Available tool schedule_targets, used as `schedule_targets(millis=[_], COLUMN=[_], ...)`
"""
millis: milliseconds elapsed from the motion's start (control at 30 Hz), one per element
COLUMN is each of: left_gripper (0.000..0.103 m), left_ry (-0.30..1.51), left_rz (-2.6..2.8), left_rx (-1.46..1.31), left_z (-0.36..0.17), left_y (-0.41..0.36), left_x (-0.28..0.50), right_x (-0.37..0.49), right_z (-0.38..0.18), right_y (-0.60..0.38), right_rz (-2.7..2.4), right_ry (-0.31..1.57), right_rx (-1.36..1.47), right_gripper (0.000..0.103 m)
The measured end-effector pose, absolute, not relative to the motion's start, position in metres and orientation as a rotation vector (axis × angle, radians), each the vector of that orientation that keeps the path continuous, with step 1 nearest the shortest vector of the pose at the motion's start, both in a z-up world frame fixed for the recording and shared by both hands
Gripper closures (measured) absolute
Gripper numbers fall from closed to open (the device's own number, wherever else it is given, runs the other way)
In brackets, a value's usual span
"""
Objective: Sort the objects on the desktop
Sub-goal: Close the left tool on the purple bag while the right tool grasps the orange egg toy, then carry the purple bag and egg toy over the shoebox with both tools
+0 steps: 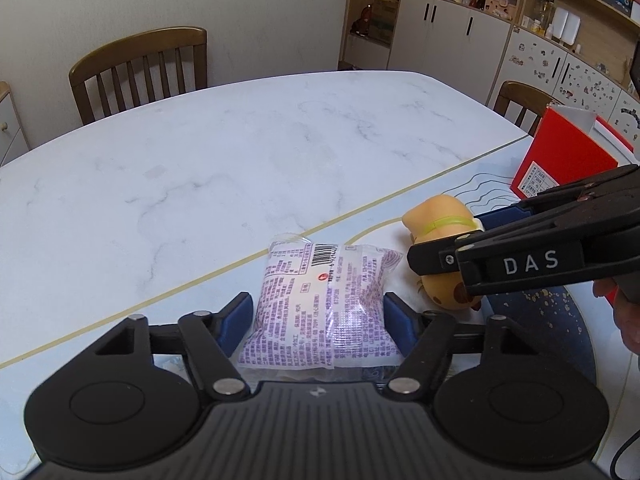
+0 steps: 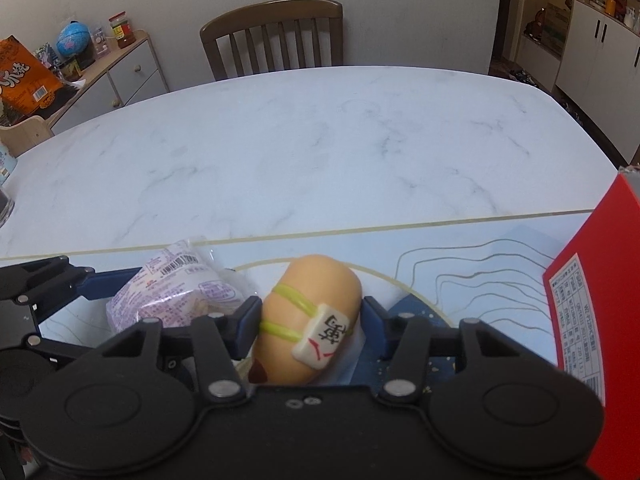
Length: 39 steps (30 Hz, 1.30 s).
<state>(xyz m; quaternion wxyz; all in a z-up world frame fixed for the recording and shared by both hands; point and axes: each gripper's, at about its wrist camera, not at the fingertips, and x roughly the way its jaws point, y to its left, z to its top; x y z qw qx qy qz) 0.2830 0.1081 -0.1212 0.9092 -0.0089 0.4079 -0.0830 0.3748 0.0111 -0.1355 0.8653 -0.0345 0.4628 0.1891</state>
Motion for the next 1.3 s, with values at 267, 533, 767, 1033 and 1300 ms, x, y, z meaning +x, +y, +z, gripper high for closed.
schedule_targets(millis=[267, 533, 767, 1033, 1300], left_gripper=[0.04, 0.048, 0.049, 0.049, 0.049], left_ry=[0.85, 0.856, 0.841, 0.813, 0.806], left_rz=[-0.167, -0.166, -0.165, -0.186, -0.203], left_rx=[-0.019, -0.023, -0.026, -0.027, -0.023], left_z=[-0.118, -0.111, -0.097, -0.075, -0.05], left_y=[0.107, 0.103, 0.095, 0.08, 0.065], left_x=[0.283, 0.276, 0.266, 0.251, 0.229], right_x=[0.371, 0.361, 0.35, 0.333, 0.308], right_z=[-0.132, -0.123, -0.111, -0.097, -0.081], right_y=[0.014, 0.011, -0.001, -0.018, -0.038], right_rz=[0.392, 0.391, 0.38, 0.36, 0.358], right_ry=[0.967, 0.947, 0.937, 0.928, 0.913], right_rx=[-0.087, -0.103, -0.087, -0.07, -0.056], right_gripper=[0.053, 0.054, 0.054, 0.054, 0.054])
